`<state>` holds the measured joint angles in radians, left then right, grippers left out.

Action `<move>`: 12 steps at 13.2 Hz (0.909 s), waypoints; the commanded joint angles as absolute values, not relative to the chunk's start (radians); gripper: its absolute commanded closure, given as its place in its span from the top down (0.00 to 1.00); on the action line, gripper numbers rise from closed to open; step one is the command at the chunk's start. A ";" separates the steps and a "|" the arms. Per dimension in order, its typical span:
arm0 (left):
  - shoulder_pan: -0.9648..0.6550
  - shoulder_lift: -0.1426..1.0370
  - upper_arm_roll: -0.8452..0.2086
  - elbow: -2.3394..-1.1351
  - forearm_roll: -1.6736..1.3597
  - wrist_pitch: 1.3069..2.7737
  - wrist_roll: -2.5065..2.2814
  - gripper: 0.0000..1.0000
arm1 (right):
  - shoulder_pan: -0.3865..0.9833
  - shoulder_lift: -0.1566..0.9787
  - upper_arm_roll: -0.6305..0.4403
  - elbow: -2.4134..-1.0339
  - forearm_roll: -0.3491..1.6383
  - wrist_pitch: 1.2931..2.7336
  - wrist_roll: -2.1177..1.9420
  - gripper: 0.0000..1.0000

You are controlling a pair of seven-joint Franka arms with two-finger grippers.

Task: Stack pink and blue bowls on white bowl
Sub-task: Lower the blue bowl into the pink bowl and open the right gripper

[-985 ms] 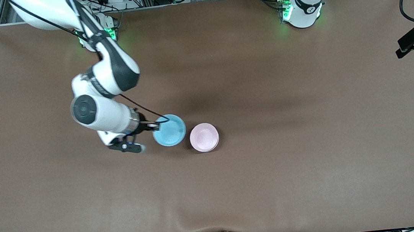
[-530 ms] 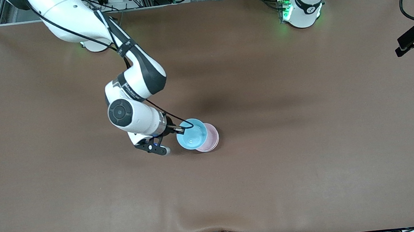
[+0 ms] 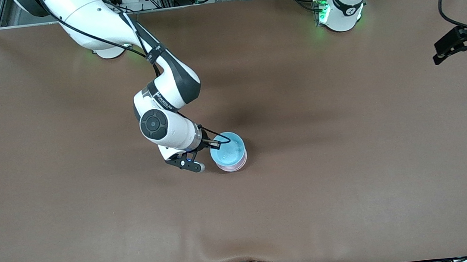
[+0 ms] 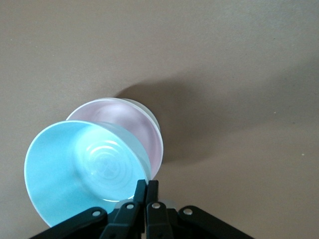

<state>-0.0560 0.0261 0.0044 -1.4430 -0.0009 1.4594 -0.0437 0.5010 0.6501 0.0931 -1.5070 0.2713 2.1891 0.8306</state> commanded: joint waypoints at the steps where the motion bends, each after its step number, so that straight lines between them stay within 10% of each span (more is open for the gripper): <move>1: -0.052 0.012 -0.011 -1.466 -0.020 1.451 -0.017 1.00 | 0.525 0.698 0.077 -1.471 0.273 2.226 0.856 0.00; 12: -0.048 0.009 -0.026 -1.528 -0.020 1.526 -0.012 1.00 | 0.538 0.744 0.077 -1.482 0.201 2.290 0.873 0.00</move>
